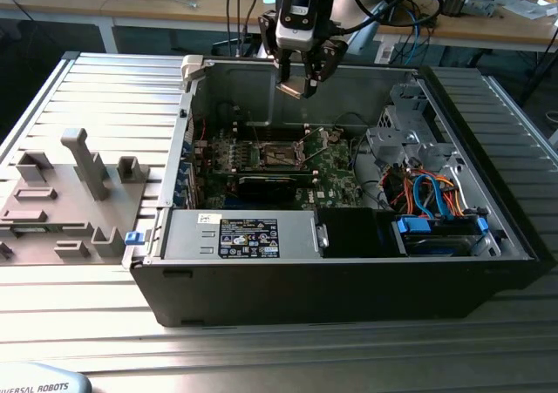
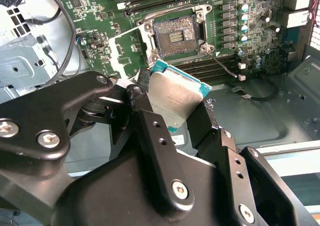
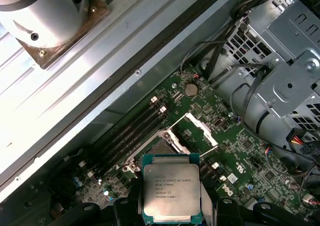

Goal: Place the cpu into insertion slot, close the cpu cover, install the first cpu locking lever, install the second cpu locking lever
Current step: 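Place the cpu into insertion slot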

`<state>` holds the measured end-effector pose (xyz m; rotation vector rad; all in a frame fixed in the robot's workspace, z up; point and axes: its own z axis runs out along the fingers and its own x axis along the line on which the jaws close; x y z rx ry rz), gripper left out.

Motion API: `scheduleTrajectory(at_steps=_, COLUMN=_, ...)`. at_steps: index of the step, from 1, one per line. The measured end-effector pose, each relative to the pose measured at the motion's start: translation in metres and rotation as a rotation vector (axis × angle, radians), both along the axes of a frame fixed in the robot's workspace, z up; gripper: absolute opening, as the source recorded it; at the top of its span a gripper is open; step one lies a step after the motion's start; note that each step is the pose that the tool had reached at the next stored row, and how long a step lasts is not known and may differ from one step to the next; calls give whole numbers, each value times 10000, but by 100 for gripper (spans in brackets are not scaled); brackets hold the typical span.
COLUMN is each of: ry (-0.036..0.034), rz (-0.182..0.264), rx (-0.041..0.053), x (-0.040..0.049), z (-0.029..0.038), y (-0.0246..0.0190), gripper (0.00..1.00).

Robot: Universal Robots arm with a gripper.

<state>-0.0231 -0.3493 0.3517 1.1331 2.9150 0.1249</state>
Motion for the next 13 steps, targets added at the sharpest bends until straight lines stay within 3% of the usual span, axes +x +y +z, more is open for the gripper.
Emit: scheduleTrajectory(at_steps=13, ry=0, rz=-106, rx=0, x=0, z=0, y=0, gripper=54)
